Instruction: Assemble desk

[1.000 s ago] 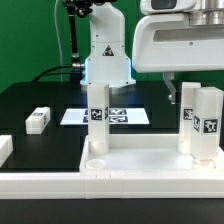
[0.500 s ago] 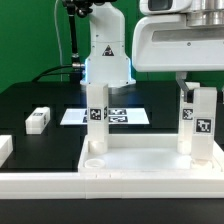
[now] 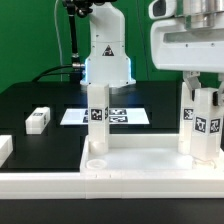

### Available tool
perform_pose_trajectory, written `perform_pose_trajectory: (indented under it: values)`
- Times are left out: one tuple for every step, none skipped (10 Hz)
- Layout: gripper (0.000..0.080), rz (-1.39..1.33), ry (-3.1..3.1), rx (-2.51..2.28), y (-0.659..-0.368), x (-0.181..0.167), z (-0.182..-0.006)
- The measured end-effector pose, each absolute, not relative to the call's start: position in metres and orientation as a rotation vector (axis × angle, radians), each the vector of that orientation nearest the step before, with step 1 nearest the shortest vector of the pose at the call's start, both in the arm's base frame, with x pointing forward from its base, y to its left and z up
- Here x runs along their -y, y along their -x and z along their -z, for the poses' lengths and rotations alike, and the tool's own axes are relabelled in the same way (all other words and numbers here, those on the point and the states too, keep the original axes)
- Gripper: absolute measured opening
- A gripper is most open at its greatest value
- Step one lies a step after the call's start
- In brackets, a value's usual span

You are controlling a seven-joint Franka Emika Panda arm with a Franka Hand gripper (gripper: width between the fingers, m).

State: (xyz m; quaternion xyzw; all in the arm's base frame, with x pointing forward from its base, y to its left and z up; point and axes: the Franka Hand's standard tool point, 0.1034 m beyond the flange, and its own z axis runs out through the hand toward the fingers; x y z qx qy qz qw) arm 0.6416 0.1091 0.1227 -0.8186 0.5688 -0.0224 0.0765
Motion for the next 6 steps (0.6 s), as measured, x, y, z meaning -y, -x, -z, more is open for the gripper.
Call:
perform_pose_trajectory:
  values:
    - [0.0291, 0.057, 2.333, -1.833, -0.6402, -0.1119, -0.122]
    - [0.0291, 0.047, 2.276, -1.901, -0.6398, -0.115, -0.1217]
    - [0.0369, 0.043, 2.258, -1.92, -0.6399, -0.1149, -0.1215]
    - [0.0507, 0.038, 2.228, -1.955, -0.6397, -0.1151, -0.1207]
    - [0.0603, 0.04, 2.245, -1.937, -0.6396, -0.1151, -0.1204]
    - [0.0603, 0.052, 2.324, -1.845, -0.6398, -0.1136, -0.1207]
